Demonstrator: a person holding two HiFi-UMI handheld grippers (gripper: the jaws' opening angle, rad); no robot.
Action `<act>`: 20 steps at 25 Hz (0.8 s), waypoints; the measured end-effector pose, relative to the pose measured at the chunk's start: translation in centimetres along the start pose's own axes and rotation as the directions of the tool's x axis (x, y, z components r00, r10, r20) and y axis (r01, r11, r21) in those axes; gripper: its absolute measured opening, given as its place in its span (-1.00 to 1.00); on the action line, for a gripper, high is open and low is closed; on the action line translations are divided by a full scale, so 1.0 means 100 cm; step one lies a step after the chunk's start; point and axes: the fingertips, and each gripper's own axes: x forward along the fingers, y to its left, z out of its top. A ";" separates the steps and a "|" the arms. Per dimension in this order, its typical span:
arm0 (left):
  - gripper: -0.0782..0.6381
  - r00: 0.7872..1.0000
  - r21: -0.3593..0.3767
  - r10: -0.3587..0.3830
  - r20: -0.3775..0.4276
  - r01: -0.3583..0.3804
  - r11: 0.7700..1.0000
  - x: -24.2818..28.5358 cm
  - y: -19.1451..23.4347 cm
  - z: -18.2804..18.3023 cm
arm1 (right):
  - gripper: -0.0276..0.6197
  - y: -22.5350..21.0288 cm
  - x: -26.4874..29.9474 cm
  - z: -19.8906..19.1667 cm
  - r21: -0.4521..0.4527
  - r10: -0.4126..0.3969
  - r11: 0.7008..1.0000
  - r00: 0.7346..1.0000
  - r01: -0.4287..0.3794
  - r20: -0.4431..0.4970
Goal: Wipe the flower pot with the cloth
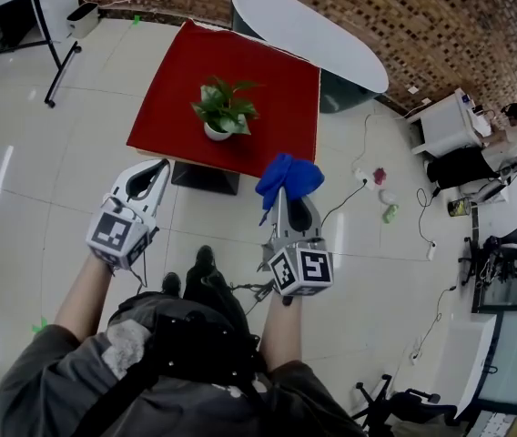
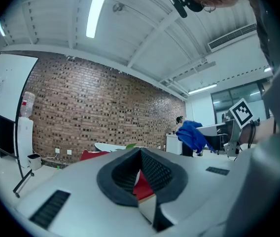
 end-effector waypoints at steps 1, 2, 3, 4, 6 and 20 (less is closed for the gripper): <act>-0.71 1.000 -0.005 -0.003 -0.005 0.003 1.000 0.005 0.001 -0.003 | -0.72 -0.005 0.005 -0.002 0.001 -0.005 1.000 1.000 0.005 -0.002; -0.71 1.000 -0.011 -0.006 -0.007 0.006 1.000 0.011 0.002 -0.006 | -0.72 -0.011 0.010 -0.006 0.004 -0.011 1.000 1.000 0.011 -0.005; -0.71 1.000 -0.019 -0.007 -0.004 0.007 1.000 0.016 0.003 -0.009 | -0.73 -0.018 0.016 -0.009 0.010 -0.017 1.000 1.000 0.017 -0.008; -0.71 1.000 -0.029 -0.007 0.004 0.007 1.000 0.021 0.004 -0.011 | -0.72 -0.024 0.023 -0.013 0.017 -0.021 1.000 1.000 0.021 -0.013; -0.71 1.000 -0.038 -0.002 0.018 0.003 0.999 0.034 0.009 -0.015 | -0.72 -0.035 0.042 -0.018 0.030 -0.014 0.999 1.000 0.015 -0.019; -0.13 0.998 -0.014 0.046 -0.037 -0.046 0.999 0.177 0.031 -0.084 | -0.72 -0.139 0.197 -0.047 0.059 0.083 0.995 0.992 -0.078 -0.093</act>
